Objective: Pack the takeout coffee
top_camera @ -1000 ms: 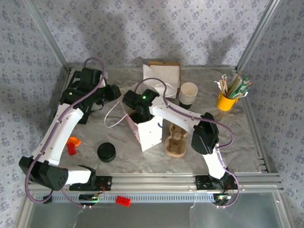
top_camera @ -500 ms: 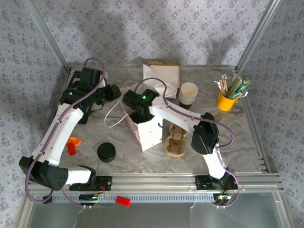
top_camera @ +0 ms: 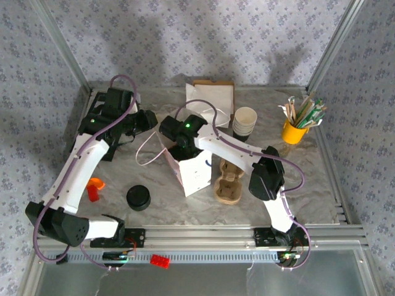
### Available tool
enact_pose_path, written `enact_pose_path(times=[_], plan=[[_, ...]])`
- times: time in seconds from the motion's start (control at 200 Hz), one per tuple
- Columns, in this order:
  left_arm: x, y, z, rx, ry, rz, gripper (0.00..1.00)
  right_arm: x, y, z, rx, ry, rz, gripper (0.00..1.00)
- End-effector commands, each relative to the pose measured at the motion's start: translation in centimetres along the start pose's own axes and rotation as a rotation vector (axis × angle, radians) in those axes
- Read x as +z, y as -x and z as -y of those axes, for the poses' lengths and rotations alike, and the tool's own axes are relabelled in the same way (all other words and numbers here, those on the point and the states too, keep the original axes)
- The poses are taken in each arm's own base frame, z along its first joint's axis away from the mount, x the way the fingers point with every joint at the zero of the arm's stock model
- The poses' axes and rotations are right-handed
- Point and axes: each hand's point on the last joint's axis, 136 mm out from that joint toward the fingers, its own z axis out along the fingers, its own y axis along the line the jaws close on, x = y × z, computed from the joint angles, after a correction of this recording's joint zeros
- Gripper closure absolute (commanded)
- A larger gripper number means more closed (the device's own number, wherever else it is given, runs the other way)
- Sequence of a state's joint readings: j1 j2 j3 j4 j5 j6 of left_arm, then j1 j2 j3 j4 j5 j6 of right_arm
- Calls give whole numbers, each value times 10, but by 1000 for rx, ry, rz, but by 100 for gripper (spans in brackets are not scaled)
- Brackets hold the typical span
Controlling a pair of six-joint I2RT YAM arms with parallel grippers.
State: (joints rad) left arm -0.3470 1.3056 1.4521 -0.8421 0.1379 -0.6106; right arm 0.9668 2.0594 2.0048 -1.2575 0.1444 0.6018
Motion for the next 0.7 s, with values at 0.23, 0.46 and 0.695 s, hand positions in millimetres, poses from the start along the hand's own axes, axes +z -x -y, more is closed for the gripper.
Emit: enact_pose_path(times=[0.23,0.46,0.695], plan=[[-5,7,3,4,-5,15,63,-31,4,4,1,-3,57,0],[-4,7,6,8,-11,12,63,-40,7,3,0,2,75,0],[-4,7,7,9,-12,13,64,-50,9,4,-2,4,95,0]])
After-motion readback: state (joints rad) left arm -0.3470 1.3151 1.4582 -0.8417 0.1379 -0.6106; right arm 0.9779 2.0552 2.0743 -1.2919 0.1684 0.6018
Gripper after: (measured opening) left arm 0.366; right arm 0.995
